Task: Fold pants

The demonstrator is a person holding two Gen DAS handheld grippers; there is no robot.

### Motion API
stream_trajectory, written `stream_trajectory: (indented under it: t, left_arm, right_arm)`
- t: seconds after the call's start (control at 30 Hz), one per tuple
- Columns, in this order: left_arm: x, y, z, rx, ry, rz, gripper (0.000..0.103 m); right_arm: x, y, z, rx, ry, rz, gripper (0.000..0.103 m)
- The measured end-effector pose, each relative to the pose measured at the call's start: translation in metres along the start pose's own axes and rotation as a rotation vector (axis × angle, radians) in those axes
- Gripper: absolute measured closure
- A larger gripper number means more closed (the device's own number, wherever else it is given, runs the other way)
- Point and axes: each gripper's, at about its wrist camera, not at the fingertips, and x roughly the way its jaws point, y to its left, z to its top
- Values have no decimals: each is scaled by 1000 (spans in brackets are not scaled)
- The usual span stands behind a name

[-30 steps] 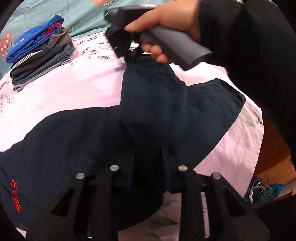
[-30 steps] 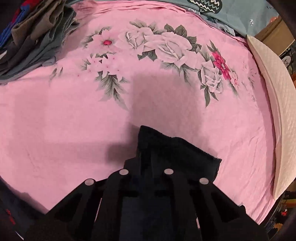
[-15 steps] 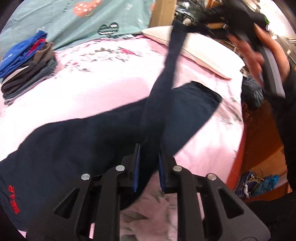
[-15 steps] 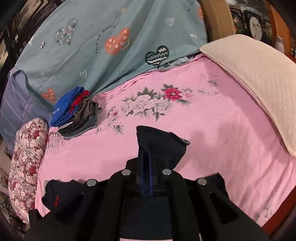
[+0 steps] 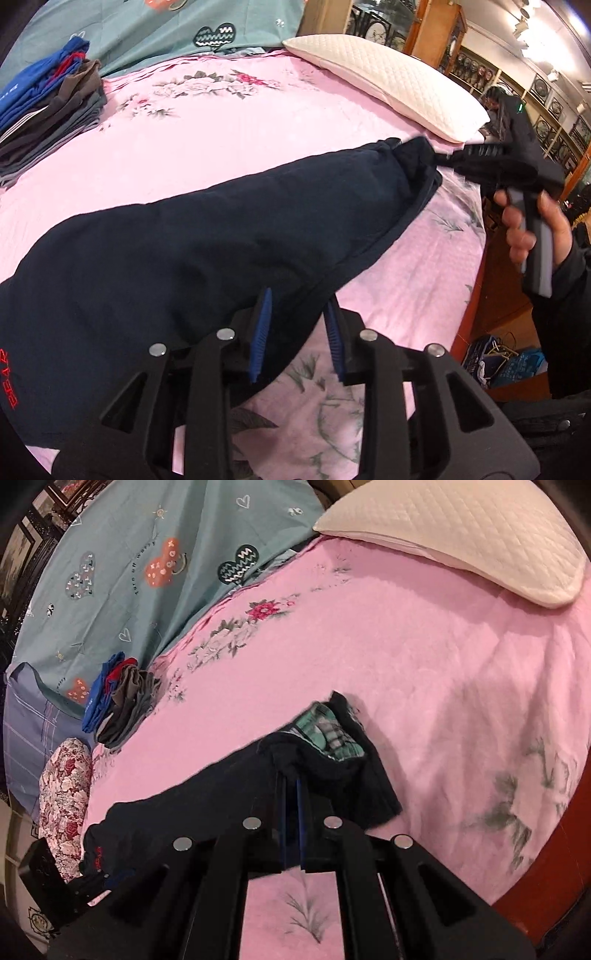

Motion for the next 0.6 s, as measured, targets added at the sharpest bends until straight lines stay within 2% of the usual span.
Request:
stream_trajectory:
  t: [0.07,0.17,0.23,0.43,0.47,0.6]
  left_arm:
    - [-1,1,2,-8,-6,12,74]
    - [-8,4,7,-28,-44,25,74]
    - [-8,6,9,-38,-45,26,69]
    - [10,1,2,-24,11,13,67]
    - [11,0,3,-20,12,15,66]
    - [7,-3,5,-21,13,-3,64]
  right_arm:
    - [-10,24,19,-56,-32,48,98]
    - [-43,71,43,-184,-143,173,99]
    - [-58,75,46,-222,-183,214,98]
    - [-2,-30,0,2,12,41,98]
    - [2,-38,-9,16,23,31,100]
    - [-6,-28,-17,-19,-2,31,98]
